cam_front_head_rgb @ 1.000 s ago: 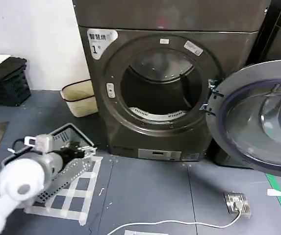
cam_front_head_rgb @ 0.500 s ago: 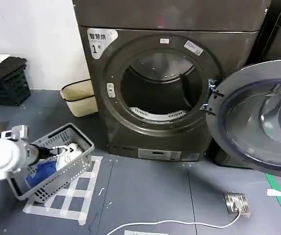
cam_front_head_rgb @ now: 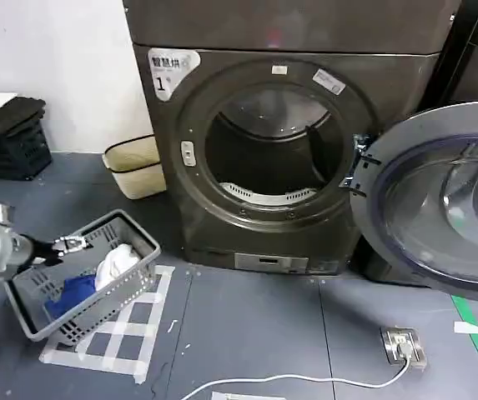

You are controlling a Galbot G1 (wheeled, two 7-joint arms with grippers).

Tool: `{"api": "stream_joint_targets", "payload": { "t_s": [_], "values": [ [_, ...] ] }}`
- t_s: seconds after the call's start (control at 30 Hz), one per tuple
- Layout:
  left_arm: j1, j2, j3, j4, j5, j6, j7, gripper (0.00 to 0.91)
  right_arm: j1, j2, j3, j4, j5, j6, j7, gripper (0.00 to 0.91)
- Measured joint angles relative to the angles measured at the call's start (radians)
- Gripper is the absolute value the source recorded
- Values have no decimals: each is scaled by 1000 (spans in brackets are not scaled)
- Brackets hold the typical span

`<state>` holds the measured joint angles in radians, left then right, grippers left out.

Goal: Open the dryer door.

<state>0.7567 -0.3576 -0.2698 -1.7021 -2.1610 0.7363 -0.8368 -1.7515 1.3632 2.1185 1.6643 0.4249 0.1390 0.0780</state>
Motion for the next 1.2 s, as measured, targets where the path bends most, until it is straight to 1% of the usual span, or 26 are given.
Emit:
{"api": "stream_joint_targets", "payload": {
  "t_s": [0.27,0.43,0.53,0.97,1.2],
  "values": [
    [-78,-22,22,135,-16,0,6,907,0,4,0,-11,1,19,0,907],
    [-80,-19,22,212,-4,0,1,907,0,5,-1,-17,1,28,0,907],
    [-74,-16,21,238,-1,0,-4,907,4,8,-5,-16,1,31,-2,907],
    [-49,5,31,228,-11,0,-14,907,13,14,-9,-14,1,24,-9,907],
    [-40,8,47,213,3,0,-16,907,10,15,-7,-19,0,32,-7,907]
  ]
}}
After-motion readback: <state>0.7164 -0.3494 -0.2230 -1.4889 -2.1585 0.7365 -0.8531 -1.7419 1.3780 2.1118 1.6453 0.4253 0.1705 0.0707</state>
